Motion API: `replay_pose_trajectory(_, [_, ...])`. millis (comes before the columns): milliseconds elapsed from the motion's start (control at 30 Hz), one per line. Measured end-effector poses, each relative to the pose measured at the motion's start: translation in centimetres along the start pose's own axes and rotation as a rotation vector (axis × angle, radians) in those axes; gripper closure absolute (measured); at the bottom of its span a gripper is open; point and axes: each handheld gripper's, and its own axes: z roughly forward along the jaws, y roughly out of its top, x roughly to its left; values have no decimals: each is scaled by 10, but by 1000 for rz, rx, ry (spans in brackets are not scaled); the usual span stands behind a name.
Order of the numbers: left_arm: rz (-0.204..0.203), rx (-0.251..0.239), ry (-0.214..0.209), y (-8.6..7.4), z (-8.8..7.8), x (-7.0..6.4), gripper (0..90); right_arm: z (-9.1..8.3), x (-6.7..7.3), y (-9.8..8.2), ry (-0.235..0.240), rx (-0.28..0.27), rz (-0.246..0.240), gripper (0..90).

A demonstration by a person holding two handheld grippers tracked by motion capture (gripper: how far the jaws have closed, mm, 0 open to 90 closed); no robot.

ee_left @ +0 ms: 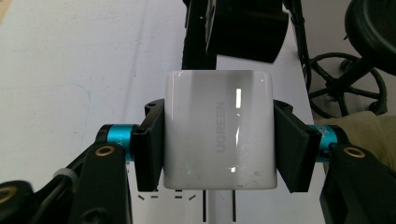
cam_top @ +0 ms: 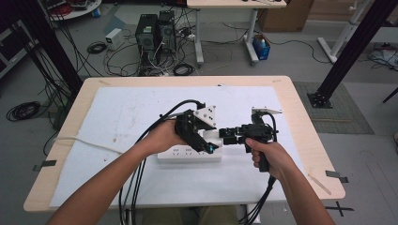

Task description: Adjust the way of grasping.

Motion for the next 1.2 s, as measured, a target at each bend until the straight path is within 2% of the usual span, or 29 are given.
replay_pose_trajectory(33, [-4, -7, -2, 1, 1, -1, 425, 2, 0, 0, -2, 1, -4, 220])
replay_pose_trajectory(200, [4, -13, 1, 4, 4, -2, 425, 4, 1, 1, 6, 8, 11, 274])
replay_pose_trajectory(233, [8, -12, 1, 4, 4, -2, 425, 4, 1, 1, 6, 20, 8, 332])
replay_pose_trajectory(400, [12, -15, 3, 6, 5, -3, 425, 5, 1, 2, -2, 15, 23, 386])
replay_pose_trajectory(433, [14, -13, 4, 6, 6, -3, 425, 5, 1, 2, 0, 16, 26, 423])
replay_pose_trajectory(633, [21, -20, 8, 7, 8, -5, 425, 8, 1, 2, 3, 25, 24, 487])
replay_pose_trajectory(800, [27, -17, 13, 8, 8, -4, 424, 9, 0, 2, 7, 23, 47, 514])
replay_pose_trajectory(933, [30, -13, 13, 8, 9, -4, 424, 10, 0, 2, 6, 30, 47, 590])
replay_pose_trajectory(1000, [32, -18, 19, 8, 10, -4, 425, 9, -1, 2, 10, 26, 62, 601])
replay_pose_trajectory(1067, [35, -12, 30, 9, 10, -5, 424, 9, -1, 3, 6, 22, 56, 610])
replay_pose_trajectory(1133, [18, -14, 23, 8, 10, -2, 415, 9, -1, 3, -2, 16, 50, 621])
replay_pose_trajectory(1200, [-26, -15, 32, 7, 7, -1, 294, 7, -1, 3, -36, -4, 31, 622])
